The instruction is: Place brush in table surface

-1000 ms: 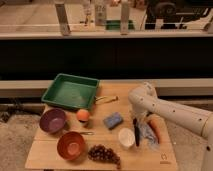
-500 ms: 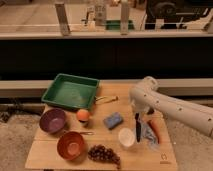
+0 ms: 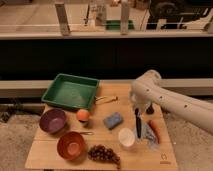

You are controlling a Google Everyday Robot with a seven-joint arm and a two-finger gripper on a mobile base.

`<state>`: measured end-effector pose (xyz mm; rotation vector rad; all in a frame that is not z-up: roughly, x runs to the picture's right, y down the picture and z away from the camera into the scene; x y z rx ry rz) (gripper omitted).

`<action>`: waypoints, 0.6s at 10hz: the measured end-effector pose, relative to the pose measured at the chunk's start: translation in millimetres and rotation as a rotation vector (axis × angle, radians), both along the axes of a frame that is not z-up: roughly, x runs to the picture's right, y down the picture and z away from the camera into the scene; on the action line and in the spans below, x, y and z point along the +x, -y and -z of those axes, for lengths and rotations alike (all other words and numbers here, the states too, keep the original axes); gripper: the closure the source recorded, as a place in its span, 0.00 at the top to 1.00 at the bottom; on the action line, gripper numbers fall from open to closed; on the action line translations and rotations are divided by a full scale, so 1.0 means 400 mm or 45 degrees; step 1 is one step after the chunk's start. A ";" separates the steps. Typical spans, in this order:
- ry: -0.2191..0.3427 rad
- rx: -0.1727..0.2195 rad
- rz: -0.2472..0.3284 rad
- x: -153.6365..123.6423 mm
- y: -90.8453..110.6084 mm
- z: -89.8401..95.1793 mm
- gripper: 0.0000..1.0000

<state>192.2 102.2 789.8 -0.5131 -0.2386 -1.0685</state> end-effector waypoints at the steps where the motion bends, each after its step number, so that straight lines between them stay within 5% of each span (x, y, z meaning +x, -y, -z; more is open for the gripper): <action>1: 0.011 0.001 0.022 0.001 0.007 0.016 0.00; 6: 0.093 0.014 -0.012 0.039 0.063 0.087 0.00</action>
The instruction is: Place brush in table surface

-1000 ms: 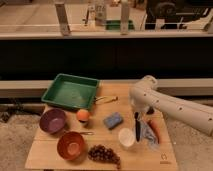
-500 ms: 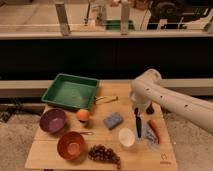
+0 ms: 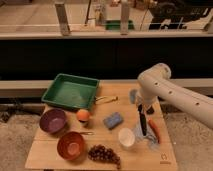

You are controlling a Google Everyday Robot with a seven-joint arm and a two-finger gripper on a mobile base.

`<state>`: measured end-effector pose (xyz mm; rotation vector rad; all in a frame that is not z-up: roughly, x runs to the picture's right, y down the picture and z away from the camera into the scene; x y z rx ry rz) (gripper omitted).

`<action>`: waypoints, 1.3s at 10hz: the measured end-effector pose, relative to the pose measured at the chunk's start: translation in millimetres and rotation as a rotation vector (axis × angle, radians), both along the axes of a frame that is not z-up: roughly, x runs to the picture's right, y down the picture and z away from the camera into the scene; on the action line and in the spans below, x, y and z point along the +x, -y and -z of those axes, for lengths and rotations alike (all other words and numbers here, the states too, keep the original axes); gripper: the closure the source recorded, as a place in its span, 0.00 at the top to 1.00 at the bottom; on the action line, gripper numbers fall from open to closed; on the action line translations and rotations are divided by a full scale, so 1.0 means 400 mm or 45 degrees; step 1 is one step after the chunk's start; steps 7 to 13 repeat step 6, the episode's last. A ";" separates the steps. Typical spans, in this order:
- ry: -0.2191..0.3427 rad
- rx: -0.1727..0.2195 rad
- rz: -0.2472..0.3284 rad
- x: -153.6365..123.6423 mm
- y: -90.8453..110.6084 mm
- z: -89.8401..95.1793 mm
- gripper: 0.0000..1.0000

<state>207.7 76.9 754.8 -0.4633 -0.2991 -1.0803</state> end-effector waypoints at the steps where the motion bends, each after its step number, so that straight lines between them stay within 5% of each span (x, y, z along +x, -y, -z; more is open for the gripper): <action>1: 0.005 0.002 -0.004 0.010 0.006 0.006 0.00; 6: 0.028 -0.059 0.013 0.005 -0.062 -0.092 0.00; 13: 0.028 -0.059 0.013 0.005 -0.062 -0.092 0.00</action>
